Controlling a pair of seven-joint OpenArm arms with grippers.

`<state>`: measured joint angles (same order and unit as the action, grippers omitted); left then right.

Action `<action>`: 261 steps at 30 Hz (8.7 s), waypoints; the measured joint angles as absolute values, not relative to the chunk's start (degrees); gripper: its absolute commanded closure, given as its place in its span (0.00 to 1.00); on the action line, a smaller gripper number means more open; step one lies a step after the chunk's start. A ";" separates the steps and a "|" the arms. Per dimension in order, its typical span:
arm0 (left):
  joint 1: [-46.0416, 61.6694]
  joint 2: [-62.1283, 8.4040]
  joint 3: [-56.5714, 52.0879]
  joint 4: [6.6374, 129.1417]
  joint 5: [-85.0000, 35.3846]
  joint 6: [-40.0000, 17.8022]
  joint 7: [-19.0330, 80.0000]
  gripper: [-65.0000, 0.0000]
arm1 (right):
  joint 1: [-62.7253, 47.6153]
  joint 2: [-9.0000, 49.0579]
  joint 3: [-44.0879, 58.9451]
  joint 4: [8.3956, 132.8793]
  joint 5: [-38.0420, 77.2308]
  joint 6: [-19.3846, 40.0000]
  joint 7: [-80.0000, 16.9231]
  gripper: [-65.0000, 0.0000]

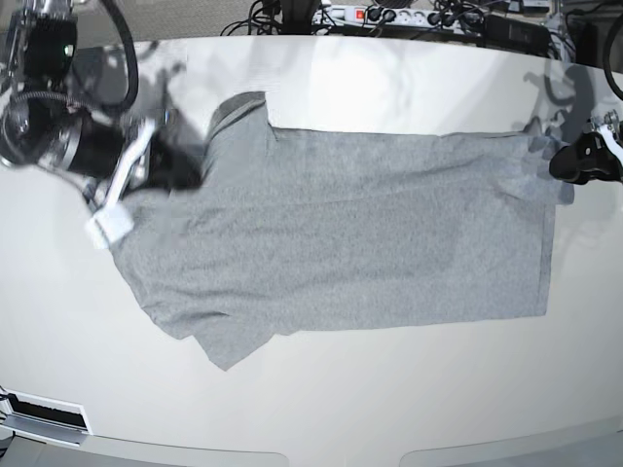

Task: Layout the t-shirt on the table in an organized manner, then fold the t-shirt properly
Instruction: 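Grasp the shirt edge near the sleeve with the right gripper, then grasp the opposite shirt edge with the left gripper, then lift the shirt edges with both grippers and fold them inward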

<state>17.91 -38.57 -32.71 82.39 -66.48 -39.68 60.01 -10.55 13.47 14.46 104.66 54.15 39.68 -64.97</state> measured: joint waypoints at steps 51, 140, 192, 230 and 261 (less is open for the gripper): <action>17.45 -40.21 -32.42 83.99 -53.32 -39.66 52.42 0.42 | 0.12 13.47 6.57 79.22 62.00 39.68 -74.02 0.42; 4.60 -39.22 -11.33 72.07 -31.00 -38.13 35.83 1.00 | -1.17 13.61 6.57 79.22 64.51 39.68 -75.26 0.64; 6.63 -35.97 -10.74 72.16 -26.26 -39.72 33.21 0.54 | -1.15 13.61 6.57 79.22 64.53 39.68 -75.26 0.64; -9.41 -36.05 -10.09 70.83 -27.00 -33.69 38.57 1.00 | -1.13 13.61 6.57 79.22 64.51 39.68 -75.70 0.64; -7.81 -37.63 -7.44 71.59 -44.64 -39.66 55.48 1.00 | 6.00 15.42 6.50 79.00 51.68 39.70 -75.02 1.00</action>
